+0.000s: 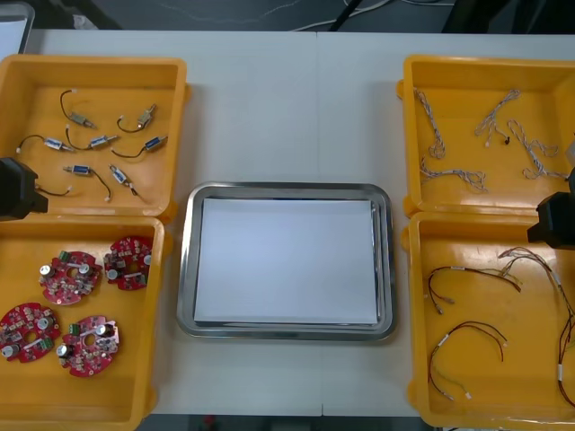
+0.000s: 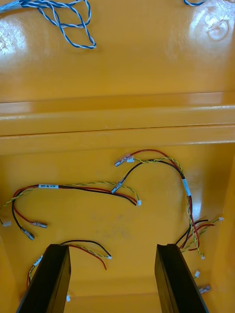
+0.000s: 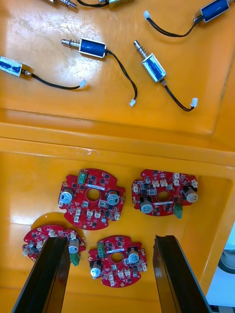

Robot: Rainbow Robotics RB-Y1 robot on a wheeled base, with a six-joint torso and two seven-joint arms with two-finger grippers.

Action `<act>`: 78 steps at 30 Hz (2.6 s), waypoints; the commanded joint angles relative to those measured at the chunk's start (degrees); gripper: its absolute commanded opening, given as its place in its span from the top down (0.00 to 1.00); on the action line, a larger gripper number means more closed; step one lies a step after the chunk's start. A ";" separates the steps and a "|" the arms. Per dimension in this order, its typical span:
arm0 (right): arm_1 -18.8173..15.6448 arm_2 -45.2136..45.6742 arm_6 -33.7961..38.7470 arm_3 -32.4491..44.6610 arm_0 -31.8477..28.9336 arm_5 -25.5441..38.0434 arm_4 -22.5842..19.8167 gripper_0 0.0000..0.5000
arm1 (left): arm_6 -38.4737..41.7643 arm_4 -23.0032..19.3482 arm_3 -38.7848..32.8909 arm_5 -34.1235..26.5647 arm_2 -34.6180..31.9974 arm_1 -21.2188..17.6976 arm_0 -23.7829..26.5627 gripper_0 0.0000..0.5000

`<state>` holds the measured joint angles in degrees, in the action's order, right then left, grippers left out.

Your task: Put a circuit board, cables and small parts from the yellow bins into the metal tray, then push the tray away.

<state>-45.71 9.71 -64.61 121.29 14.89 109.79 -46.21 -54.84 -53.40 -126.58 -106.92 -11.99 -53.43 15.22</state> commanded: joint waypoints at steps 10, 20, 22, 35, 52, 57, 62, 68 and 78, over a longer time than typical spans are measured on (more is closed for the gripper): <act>0.36 -0.04 -2.71 1.58 -0.74 -0.01 0.50 0.00 | -4.40 0.23 -0.94 -0.39 -1.99 -1.76 -0.72 0.00; 0.36 -0.04 -2.71 1.58 -0.74 -0.01 0.50 0.00 | -4.40 0.23 -0.94 -0.39 -1.99 -1.76 -0.72 0.00; 0.36 -0.04 -2.71 1.58 -0.74 -0.01 0.50 0.00 | -4.40 0.23 -0.94 -0.39 -1.99 -1.76 -0.72 0.00; 0.36 -0.04 -2.71 1.58 -0.74 -0.01 0.50 0.00 | -4.40 0.23 -0.94 -0.39 -1.99 -1.76 -0.72 0.00; 0.36 -0.04 -2.71 1.58 -0.74 -0.01 0.50 0.00 | -4.40 0.23 -0.94 -0.39 -1.99 -1.76 -0.72 0.00; 0.36 -0.04 -2.71 1.58 -0.74 -0.01 0.50 0.00 | -4.40 0.23 -0.94 -0.39 -1.99 -1.76 -0.72 0.00; 0.36 -0.04 -2.71 1.58 -0.74 -0.01 0.50 0.00 | -4.40 0.23 -0.94 -0.39 -1.99 -1.76 -0.72 0.00; 0.36 -0.04 -2.71 1.58 -0.74 -0.01 0.50 0.00 | -4.40 0.23 -0.94 -0.39 -1.99 -1.76 -0.72 0.00; 0.36 -0.04 -2.71 1.58 -0.74 -0.01 0.50 0.00 | -4.40 0.23 -0.94 -0.39 -1.99 -1.76 -0.72 0.00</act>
<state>-45.71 9.71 -64.61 121.29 14.89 109.79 -46.21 -54.84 -53.40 -126.58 -106.92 -11.99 -53.43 15.22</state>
